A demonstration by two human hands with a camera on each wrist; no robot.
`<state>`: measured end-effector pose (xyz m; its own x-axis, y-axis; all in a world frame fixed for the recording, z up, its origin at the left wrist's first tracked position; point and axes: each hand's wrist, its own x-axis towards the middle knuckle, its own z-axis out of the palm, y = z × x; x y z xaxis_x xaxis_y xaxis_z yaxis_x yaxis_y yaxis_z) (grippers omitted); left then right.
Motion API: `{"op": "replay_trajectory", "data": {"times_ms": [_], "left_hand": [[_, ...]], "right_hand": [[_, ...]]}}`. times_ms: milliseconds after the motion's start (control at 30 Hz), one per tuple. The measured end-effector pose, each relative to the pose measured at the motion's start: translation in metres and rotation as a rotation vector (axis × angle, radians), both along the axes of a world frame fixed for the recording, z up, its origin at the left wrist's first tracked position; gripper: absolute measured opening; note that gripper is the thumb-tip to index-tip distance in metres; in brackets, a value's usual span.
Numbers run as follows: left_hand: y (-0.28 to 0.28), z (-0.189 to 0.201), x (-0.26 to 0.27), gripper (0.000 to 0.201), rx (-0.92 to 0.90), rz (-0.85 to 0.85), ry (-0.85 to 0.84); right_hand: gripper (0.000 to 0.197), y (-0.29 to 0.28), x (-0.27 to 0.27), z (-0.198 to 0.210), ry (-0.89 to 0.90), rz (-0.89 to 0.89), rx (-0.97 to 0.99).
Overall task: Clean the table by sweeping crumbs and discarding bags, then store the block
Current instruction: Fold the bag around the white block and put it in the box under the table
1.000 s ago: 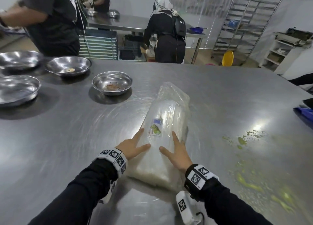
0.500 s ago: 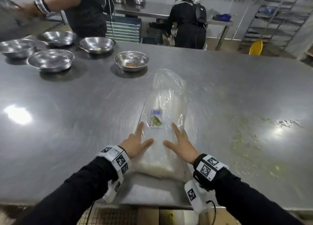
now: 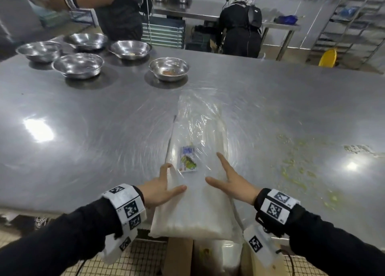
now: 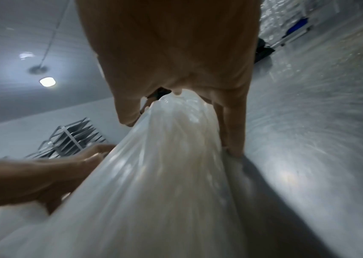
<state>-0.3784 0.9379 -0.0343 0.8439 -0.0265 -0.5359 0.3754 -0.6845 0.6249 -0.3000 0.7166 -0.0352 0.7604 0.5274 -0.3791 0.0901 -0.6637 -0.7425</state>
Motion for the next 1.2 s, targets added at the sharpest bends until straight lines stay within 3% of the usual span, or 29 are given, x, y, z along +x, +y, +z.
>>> {"op": "replay_trajectory", "data": {"times_ms": [133,233,333,400,467,633,767,933,1000,1100,1200], "left_hand": [[0.005,0.012,0.034,0.083,0.005,0.038,0.023],[0.013,0.003,0.068,0.085,-0.093,0.142,-0.022],[0.017,-0.002,0.084,0.1,-0.209,0.1,-0.132],[0.017,0.001,0.085,0.115,-0.31,0.057,-0.21],[0.015,0.008,0.087,0.114,-0.33,0.07,-0.312],[0.014,0.043,0.099,0.091,-0.337,0.094,-0.626],[0.014,0.075,0.103,0.082,-0.485,0.137,-0.818],[0.011,0.123,0.11,0.114,-0.528,0.211,-1.055],[0.008,0.148,0.112,0.104,-0.57,0.219,-1.085],[0.004,0.178,0.115,0.079,-0.408,0.253,-1.137],[0.006,0.201,0.123,0.057,-0.211,0.325,-1.05]], "right_hand": [[0.087,0.015,0.032,0.008,0.111,-0.102,0.049],[0.1,0.035,0.047,0.002,0.149,-0.163,0.127],[0.115,0.052,0.053,-0.009,0.069,-0.274,0.18],[0.11,0.056,0.057,-0.014,-0.01,-0.318,0.234],[0.105,0.059,0.058,-0.01,-0.091,-0.332,0.293],[0.088,0.065,0.062,0.038,-0.326,-0.351,0.438],[0.082,0.067,0.058,0.081,-0.444,-0.38,0.68],[0.088,0.068,0.058,0.119,-0.556,-0.426,0.896],[0.077,0.067,0.058,0.136,-0.628,-0.443,0.949],[0.052,0.065,0.059,0.158,-0.698,-0.493,0.959],[0.036,0.056,0.063,0.177,-0.741,-0.523,0.848]]}}
